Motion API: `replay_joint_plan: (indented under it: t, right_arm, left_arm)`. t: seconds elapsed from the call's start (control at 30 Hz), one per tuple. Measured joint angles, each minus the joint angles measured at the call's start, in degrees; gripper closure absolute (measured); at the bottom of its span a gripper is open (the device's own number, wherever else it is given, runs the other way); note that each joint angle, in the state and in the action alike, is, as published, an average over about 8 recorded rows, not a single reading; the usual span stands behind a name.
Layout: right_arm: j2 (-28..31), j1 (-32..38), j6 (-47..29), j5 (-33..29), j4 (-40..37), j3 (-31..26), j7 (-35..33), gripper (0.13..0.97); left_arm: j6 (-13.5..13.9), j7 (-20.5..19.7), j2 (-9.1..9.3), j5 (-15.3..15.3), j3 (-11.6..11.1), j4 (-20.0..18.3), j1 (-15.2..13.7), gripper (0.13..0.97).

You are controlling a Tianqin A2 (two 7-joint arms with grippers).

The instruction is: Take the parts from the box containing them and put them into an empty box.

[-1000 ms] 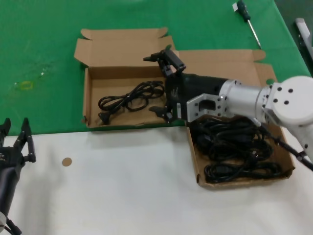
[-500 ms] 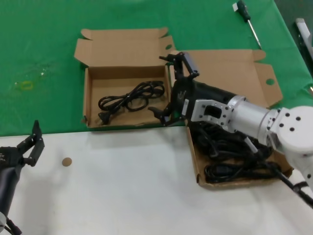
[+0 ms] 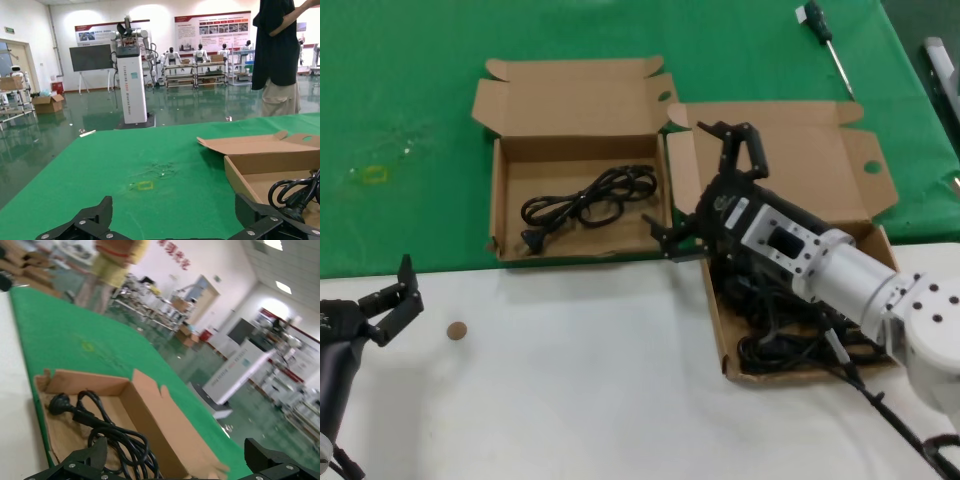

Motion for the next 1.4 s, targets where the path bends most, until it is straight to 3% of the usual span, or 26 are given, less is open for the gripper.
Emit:
replay_joint_plan:
  t: [0.27,0.67,1.13,1.4]
  right_arm:
    - [-0.53,-5.23,4.70,2.21,2.93,2.75,4.87,0.129]
    - [-1.32,-13.13,11.76,5.55,7.35,6.88,12.19,0.129]
    - [-2.21,-22.03,19.71,9.31,12.32,11.54,20.45,0.129]
    - [-2.35,-23.46,20.99,9.91,13.12,12.29,21.79,0.129]
  left_arm:
    - [0.00,0.01,0.00,0.00,0.00,0.00,0.00,0.194]
    - [0.00,-0.01,0.00,-0.01,0.00,0.00,0.00,0.135]
    - [0.00,-0.01,0.00,-0.01,0.00,0.00,0.00,0.132]
    - [0.00,-0.01,0.00,-0.01,0.00,0.00,0.00,0.132]
